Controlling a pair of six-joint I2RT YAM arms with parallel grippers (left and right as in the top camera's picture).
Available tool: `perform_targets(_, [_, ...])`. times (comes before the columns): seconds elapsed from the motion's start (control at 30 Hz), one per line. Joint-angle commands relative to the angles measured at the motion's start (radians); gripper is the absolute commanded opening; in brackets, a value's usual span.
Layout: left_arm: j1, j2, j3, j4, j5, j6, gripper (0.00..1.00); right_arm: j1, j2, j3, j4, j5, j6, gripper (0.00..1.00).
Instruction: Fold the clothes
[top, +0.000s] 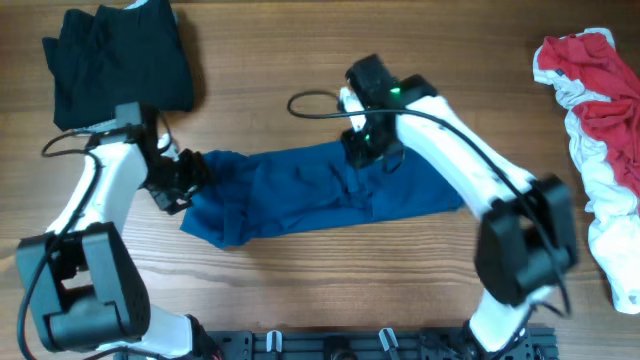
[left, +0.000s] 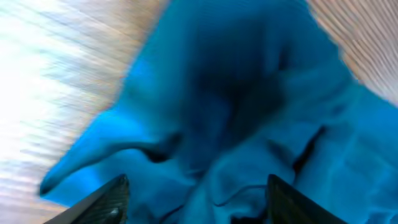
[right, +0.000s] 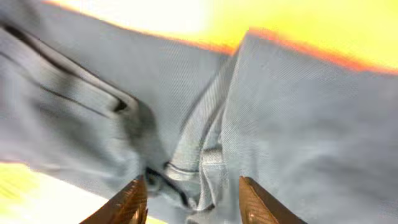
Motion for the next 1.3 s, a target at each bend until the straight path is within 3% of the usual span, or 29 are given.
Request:
perform_targets(0.0, [-0.088, -0.011, -0.014, 0.023, -0.087, 0.062, 0.72, -0.033, -0.084, 0.024, 0.005, 0.011, 0.038, 0.48])
perform_targets(0.3, [-0.121, 0.139, -0.071, 0.130, -0.101, 0.058, 0.75, -0.056, -0.084, 0.024, -0.022, 0.011, 0.038, 0.48])
perform_targets(0.4, [-0.151, 0.192, -0.071, 0.116, -0.016, 0.058, 0.71, -0.056, -0.084, 0.024, -0.021, 0.011, 0.038, 0.48])
perform_targets(0.47, [-0.181, 0.192, -0.071, 0.119, 0.047, 0.058, 0.54, -0.056, -0.084, 0.024, -0.021, 0.011, 0.038, 0.48])
perform_targets(0.53, [-0.193, 0.192, -0.071, 0.121, 0.047, 0.058, 0.15, -0.056, -0.084, 0.024, -0.021, 0.011, 0.038, 0.48])
perform_targets(0.57, [-0.190, 0.191, -0.070, 0.121, 0.047, 0.059, 0.04, -0.056, -0.084, 0.024, -0.021, 0.011, 0.038, 0.48])
perform_targets(0.7, [-0.092, 0.158, -0.031, 0.093, 0.046, 0.079, 0.04, -0.056, -0.084, 0.024, -0.022, 0.059, 0.060, 0.47])
perform_targets(0.83, [0.145, 0.092, 0.148, 0.010, 0.018, 0.093, 0.04, -0.078, -0.084, 0.024, -0.021, 0.203, 0.138, 0.47])
perform_targets(1.0, [0.313, 0.092, 0.362, -0.024, 0.016, 0.086, 0.04, -0.201, -0.084, 0.024, -0.021, 0.203, 0.116, 0.48])
perform_targets(1.13, [0.266, 0.092, 0.494, -0.139, 0.167, 0.014, 0.04, -0.261, -0.084, 0.024, -0.021, 0.202, 0.085, 0.48])
perform_targets(1.27, [0.043, 0.092, 0.494, -0.161, 0.234, -0.085, 0.04, -0.261, -0.084, 0.024, -0.022, 0.202, 0.076, 0.48])
